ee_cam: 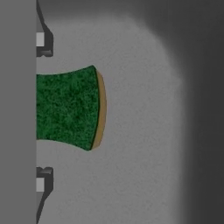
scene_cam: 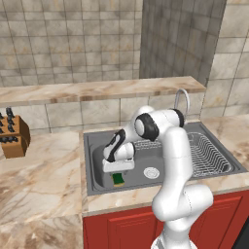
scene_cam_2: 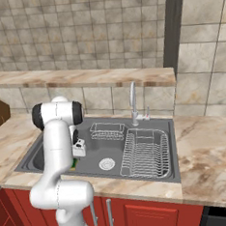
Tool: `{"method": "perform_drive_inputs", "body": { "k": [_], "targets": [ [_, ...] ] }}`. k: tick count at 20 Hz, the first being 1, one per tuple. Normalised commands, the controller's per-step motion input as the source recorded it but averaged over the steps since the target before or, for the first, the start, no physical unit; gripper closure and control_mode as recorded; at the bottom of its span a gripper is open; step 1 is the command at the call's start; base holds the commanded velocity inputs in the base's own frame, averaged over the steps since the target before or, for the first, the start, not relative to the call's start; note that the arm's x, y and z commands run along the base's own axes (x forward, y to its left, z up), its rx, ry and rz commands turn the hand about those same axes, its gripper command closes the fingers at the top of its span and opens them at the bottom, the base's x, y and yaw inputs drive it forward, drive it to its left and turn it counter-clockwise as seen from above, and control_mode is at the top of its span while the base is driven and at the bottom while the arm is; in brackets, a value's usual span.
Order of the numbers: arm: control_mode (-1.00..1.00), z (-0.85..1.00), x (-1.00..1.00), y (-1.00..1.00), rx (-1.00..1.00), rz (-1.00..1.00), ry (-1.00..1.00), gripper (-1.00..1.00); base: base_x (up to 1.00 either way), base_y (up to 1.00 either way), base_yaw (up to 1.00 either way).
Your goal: Pick up the sponge and sponge from the sink, and place them back in the cabinet, and close the cabinet door.
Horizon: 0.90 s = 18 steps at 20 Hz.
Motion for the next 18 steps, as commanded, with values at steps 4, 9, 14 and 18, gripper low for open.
{"method": "perform_drive_inputs", "body": {
  "k": [4,9,14,18],
  "targets": [
    [-1.0,-0.1,0.0,0.0,0.0,0.0,0.03,-1.0,0.0,0.0,0.0],
    [-1.0,-0.1,0.0,0.0,0.0,0.0,0.03,-1.0,0.0,0.0,0.0],
    [-1.0,-0.11,0.0,0.01,0.0,0.0,0.04,-1.0,0.0,0.0,0.0],
    [-1.0,-0.09,0.0,0.03,0.0,0.0,0.04,-1.0,0.0,0.0,0.0]
  ]
}}
